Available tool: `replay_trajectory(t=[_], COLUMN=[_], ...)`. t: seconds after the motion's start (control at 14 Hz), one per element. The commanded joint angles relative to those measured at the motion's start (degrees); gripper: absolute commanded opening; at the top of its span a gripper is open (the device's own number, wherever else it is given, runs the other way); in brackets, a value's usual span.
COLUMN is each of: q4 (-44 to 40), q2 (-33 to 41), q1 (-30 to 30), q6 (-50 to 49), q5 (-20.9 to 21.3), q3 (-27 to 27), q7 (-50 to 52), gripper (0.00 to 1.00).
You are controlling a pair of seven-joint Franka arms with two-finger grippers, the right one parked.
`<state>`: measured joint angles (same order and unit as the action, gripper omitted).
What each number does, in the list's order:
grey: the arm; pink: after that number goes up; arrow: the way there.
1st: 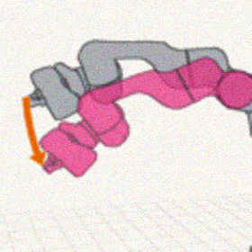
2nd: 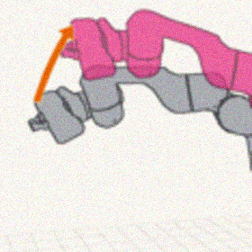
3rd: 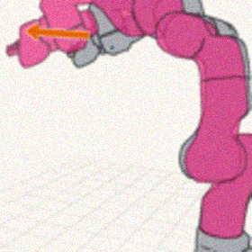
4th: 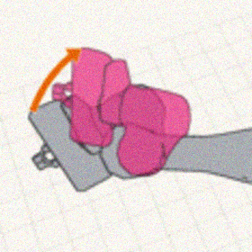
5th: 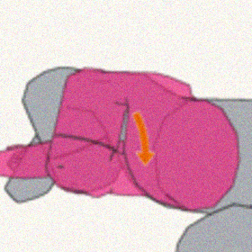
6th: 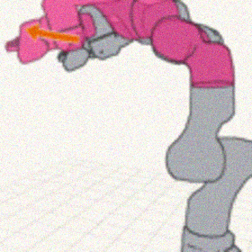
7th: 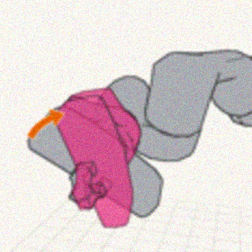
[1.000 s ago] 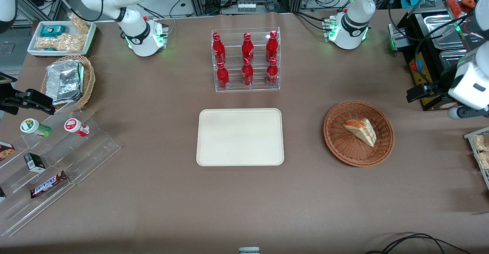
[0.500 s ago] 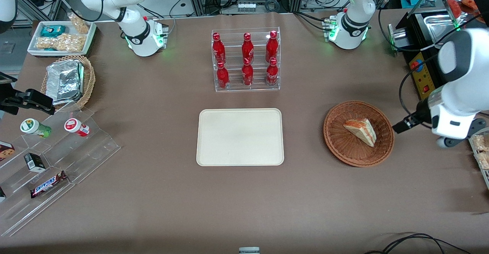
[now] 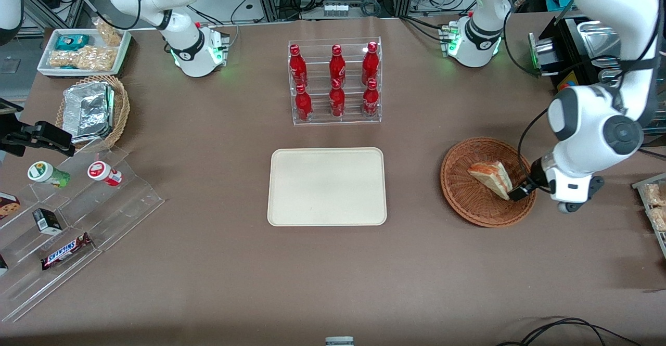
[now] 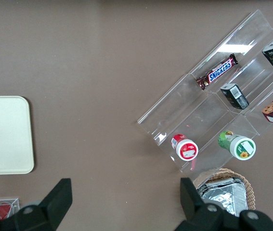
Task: Place sandwich from basket to tray
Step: 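Lower the left gripper and grasp the wrapped sandwich wedge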
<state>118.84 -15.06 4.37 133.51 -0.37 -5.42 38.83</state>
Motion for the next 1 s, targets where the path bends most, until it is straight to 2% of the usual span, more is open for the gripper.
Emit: replay_trajectory(t=[0.0, 0.43, 0.79, 0.86, 0.93], q4=[5.0, 7.9, 9.2, 9.2, 9.0], q2=[-0.2, -2.8, -3.9, -3.9, -3.9], q1=[-0.3, -0.5, -4.0, -5.0, -5.5], q6=[6.5, 9.9, 9.5, 9.4, 9.3], q5=[-0.7, -0.8, -0.8, -0.8, -0.8], q3=[-0.2, -0.3, -0.3, -0.3, -0.3], q7=[1.3, 2.3, 8.7, 10.0, 12.6], gripper=[1.00, 1.00, 1.00, 0.94, 0.45])
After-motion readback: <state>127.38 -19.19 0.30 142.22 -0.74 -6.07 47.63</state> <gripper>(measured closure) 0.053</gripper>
